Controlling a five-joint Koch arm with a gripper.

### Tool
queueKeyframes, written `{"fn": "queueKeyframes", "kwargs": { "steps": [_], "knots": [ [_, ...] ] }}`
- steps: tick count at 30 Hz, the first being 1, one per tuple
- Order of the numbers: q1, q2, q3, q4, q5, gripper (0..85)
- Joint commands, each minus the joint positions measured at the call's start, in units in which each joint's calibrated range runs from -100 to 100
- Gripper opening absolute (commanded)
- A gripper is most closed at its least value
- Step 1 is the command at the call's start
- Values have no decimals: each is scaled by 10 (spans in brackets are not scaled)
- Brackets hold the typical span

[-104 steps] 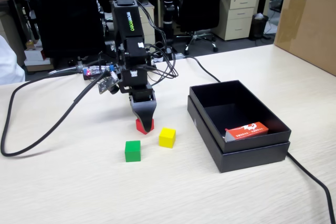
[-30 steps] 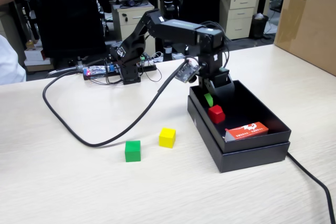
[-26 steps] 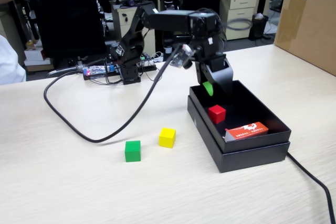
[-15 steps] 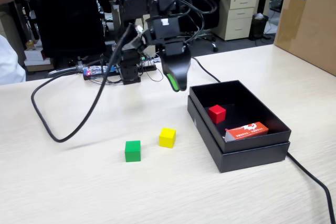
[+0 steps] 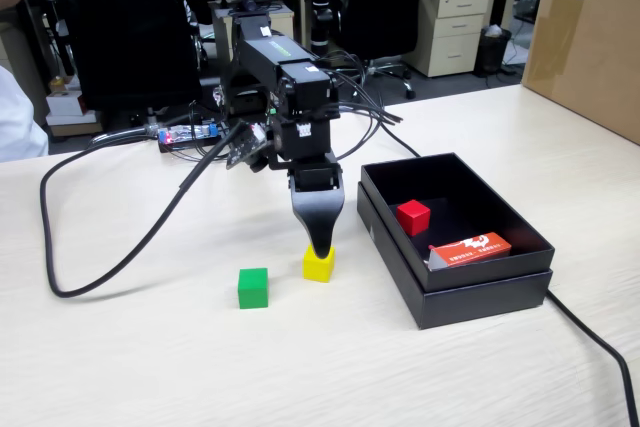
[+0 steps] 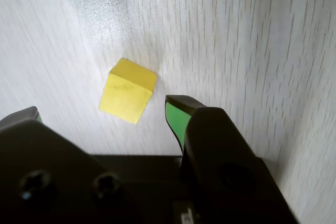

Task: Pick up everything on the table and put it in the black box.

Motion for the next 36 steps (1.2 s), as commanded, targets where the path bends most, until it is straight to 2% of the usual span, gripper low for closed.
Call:
{"fn": "queueKeyframes", "kwargs": {
  "steps": [1,8,15,27,31,36],
  "knots": [
    [2,7,14,1,5,477],
    [0,64,16,1,4,473],
    [-1,103,41,1,2,419],
    [0,111,48,0,7,16],
    [3,29,17,-3,10,9],
    [34,-159,-5,-10,19,9]
  ]
}}
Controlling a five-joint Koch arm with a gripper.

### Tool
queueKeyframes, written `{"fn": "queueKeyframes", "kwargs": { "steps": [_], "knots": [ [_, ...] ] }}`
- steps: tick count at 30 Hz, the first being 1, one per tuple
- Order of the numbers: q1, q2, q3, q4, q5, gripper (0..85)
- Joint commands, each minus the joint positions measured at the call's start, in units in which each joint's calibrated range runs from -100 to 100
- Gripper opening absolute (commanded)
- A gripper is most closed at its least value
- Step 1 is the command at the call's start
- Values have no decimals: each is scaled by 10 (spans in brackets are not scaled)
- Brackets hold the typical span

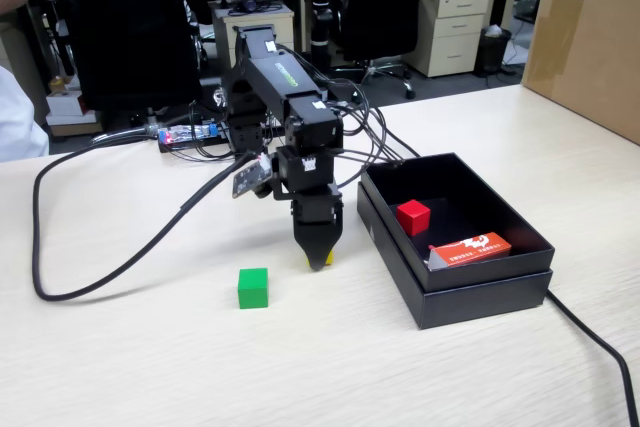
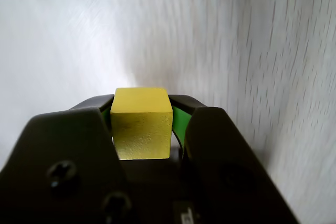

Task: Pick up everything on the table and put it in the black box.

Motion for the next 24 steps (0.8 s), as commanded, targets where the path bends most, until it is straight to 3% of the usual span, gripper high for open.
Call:
{"fn": "queueKeyframes", "kwargs": {
  "steps": [1,5,7,16,17,18,20,24],
  "knots": [
    [25,-158,44,-14,10,9],
    [116,-210,144,-20,19,9],
    [129,-164,168,-20,23,9],
    [119,115,266,-18,29,12],
    [118,122,259,-18,29,126],
    [118,122,258,-18,29,132],
    [118,122,245,-19,29,258],
    [117,115,228,-19,28,378]
  ]
}}
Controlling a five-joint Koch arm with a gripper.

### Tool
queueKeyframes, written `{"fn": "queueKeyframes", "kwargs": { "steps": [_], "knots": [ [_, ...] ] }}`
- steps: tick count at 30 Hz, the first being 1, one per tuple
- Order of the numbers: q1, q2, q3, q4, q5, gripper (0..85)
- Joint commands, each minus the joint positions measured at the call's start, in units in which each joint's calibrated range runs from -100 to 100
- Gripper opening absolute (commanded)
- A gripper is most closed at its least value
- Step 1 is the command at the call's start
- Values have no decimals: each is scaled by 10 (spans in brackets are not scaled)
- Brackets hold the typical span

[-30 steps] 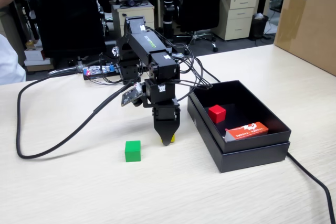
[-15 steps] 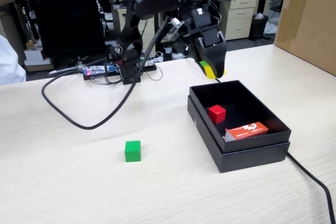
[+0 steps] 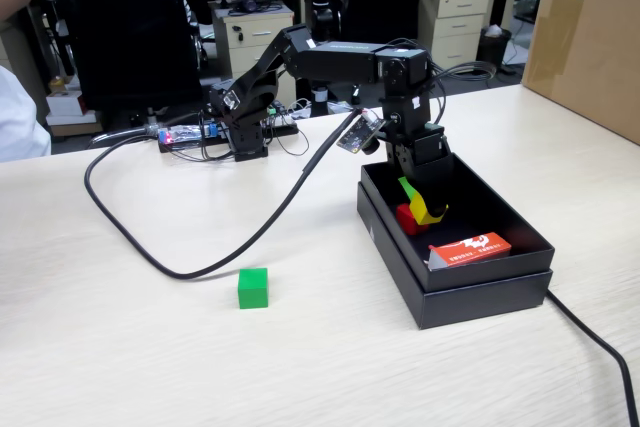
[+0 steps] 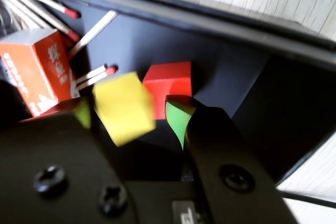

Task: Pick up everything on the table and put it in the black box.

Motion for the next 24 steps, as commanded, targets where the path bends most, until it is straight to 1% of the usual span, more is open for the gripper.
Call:
{"fn": "queueKeyframes", "kwargs": {
  "steps": [1,3,6,11,16,20,24],
  "knots": [
    [-2,-29,13,1,-1,402],
    [-3,-38,9,1,-2,419],
    [-8,-80,1,1,-2,419],
    [-27,-216,-8,1,-5,418],
    [-68,-343,-30,1,-26,418],
    [-105,-377,-55,1,-49,419],
    [-145,-375,-75,2,-70,455]
  ]
}}
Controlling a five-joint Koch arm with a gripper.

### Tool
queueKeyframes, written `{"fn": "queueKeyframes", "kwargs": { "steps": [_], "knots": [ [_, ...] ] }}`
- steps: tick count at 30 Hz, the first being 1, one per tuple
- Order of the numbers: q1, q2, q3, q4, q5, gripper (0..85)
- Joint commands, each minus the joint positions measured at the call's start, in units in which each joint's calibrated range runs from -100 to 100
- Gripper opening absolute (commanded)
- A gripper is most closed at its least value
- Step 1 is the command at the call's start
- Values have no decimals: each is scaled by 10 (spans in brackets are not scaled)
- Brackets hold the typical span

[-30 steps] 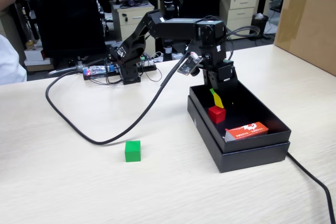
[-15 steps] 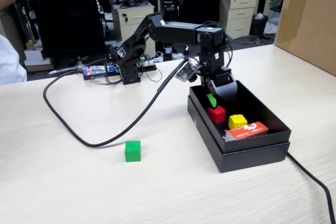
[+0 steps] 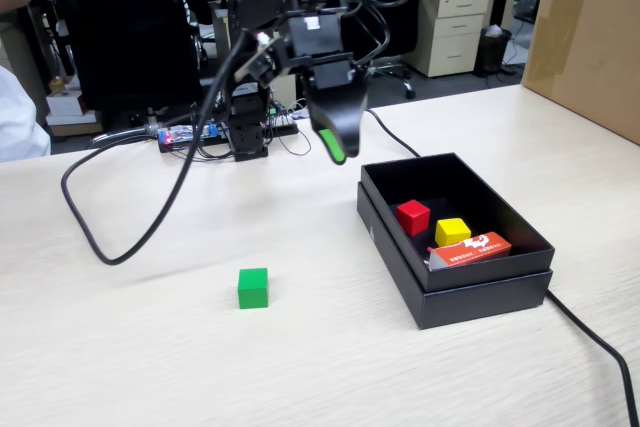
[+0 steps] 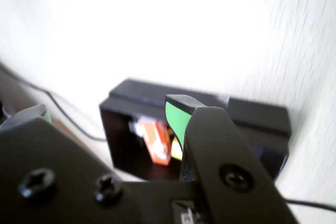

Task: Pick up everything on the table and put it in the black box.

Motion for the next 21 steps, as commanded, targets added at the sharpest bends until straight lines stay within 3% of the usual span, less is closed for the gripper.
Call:
{"fn": "queueKeyframes", "kwargs": {
  "steps": [1,13,21],
  "knots": [
    [-24,-44,12,2,-22,455],
    [-93,116,-34,2,-74,480],
    [-96,227,0,6,-78,481]
  ]
}}
